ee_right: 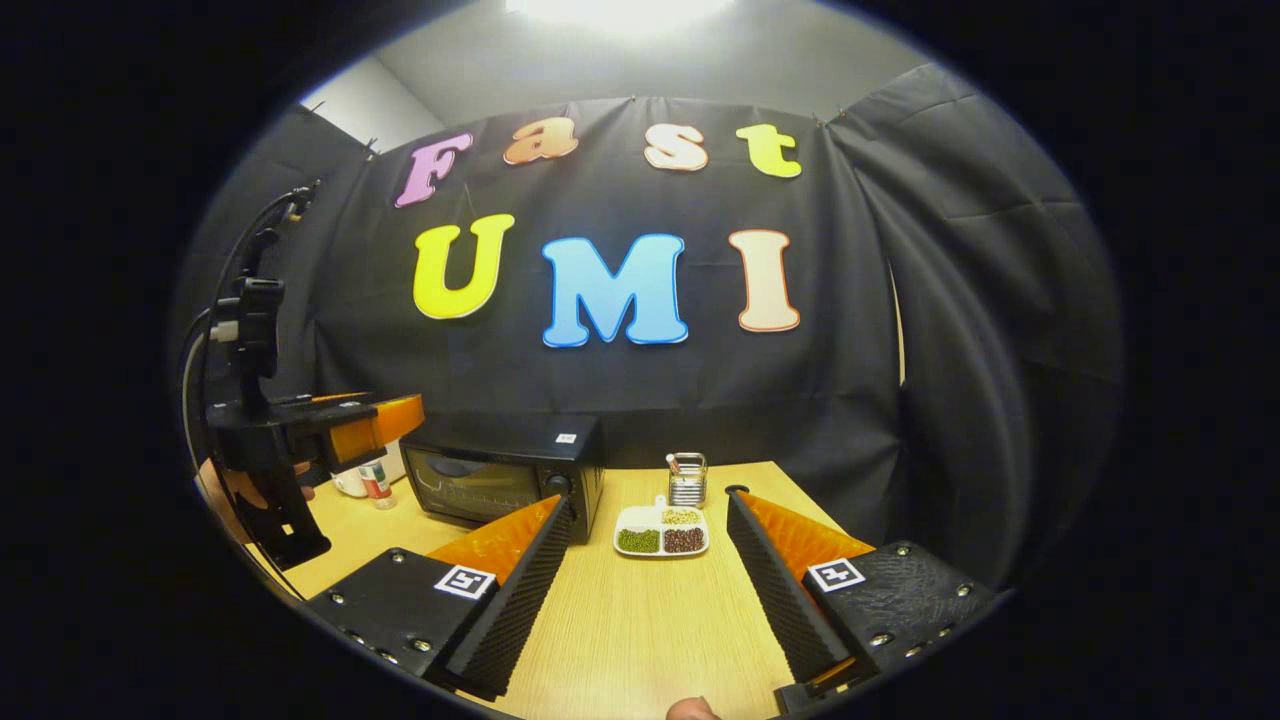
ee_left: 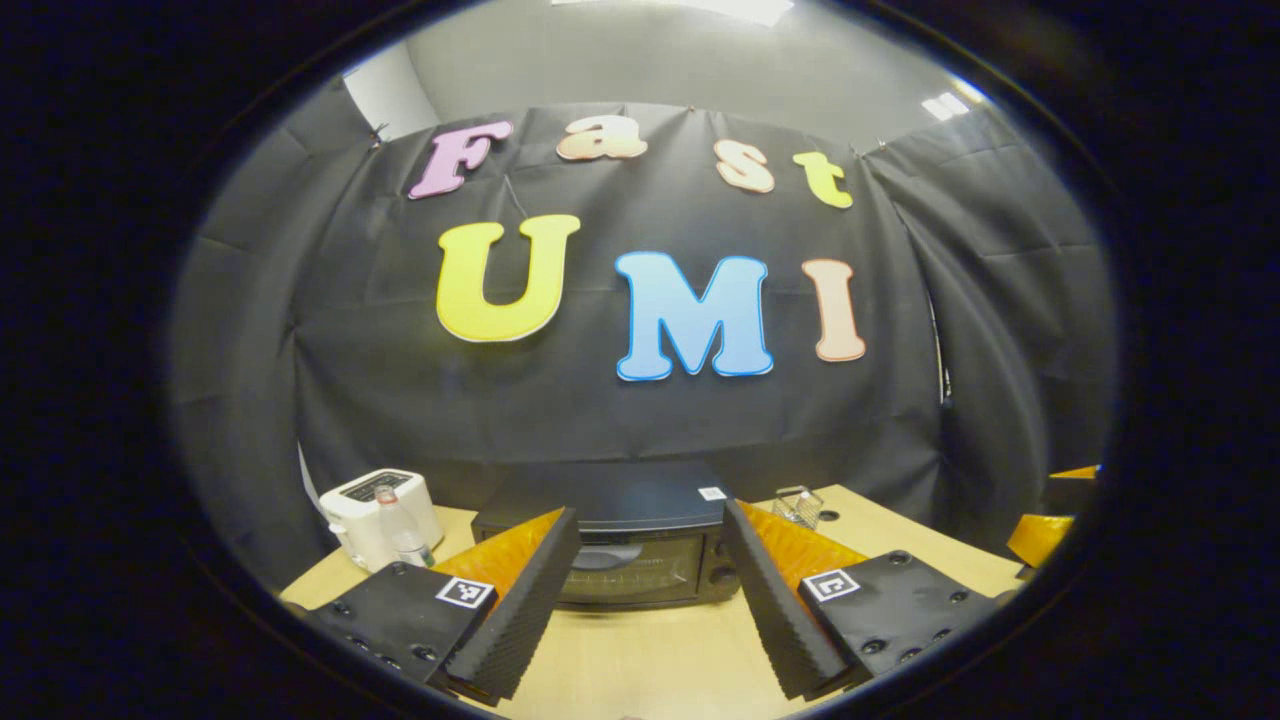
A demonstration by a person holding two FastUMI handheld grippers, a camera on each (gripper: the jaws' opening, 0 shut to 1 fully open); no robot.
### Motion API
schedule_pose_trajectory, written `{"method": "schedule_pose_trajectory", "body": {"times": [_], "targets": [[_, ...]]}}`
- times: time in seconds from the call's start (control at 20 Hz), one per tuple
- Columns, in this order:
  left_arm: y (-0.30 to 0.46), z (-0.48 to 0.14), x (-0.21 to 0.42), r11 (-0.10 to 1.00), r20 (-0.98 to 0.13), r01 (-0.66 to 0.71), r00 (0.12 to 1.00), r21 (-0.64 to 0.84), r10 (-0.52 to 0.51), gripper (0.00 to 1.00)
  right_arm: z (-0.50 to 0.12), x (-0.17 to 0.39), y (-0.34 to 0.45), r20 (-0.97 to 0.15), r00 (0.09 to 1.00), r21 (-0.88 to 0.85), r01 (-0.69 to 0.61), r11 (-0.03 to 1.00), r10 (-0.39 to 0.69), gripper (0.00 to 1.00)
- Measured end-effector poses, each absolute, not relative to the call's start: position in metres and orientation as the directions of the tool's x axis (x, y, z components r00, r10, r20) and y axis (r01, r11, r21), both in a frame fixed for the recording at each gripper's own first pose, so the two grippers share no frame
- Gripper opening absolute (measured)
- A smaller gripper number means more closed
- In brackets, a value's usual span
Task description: Open the electric oven with the left hand, put the food in, and close the electric oven.
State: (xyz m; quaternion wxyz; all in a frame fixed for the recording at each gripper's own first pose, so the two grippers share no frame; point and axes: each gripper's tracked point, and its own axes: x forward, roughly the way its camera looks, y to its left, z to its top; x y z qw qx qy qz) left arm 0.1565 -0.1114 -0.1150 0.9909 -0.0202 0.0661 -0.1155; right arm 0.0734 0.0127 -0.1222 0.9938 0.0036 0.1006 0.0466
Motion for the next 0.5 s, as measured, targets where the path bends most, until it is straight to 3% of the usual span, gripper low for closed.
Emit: {"method": "schedule_pose_trajectory", "body": {"times": [0.25,0.3,0.45,0.5], "targets": [[-0.116,-0.074,0.085,0.981,-0.066,0.194,0.979,-0.009,-0.194,0.95,-0.097,0.047,0.002,-0.144,0.977,0.046,-0.150,0.988,0.155,0.98],[-0.118,-0.069,0.069,0.981,-0.061,0.191,0.980,-0.008,-0.192,1.00,-0.094,0.042,0.002,-0.140,0.977,0.055,-0.157,0.986,0.164,0.98],[-0.117,-0.054,0.039,0.981,-0.043,0.193,0.980,-0.004,-0.193,1.00,-0.083,0.026,0.003,-0.125,0.977,0.067,-0.168,0.984,0.175,0.98],[-0.116,-0.051,0.030,0.981,-0.038,0.194,0.980,-0.006,-0.194,0.96,-0.081,0.022,0.005,-0.120,0.977,0.067,-0.171,0.983,0.178,0.98]]}}
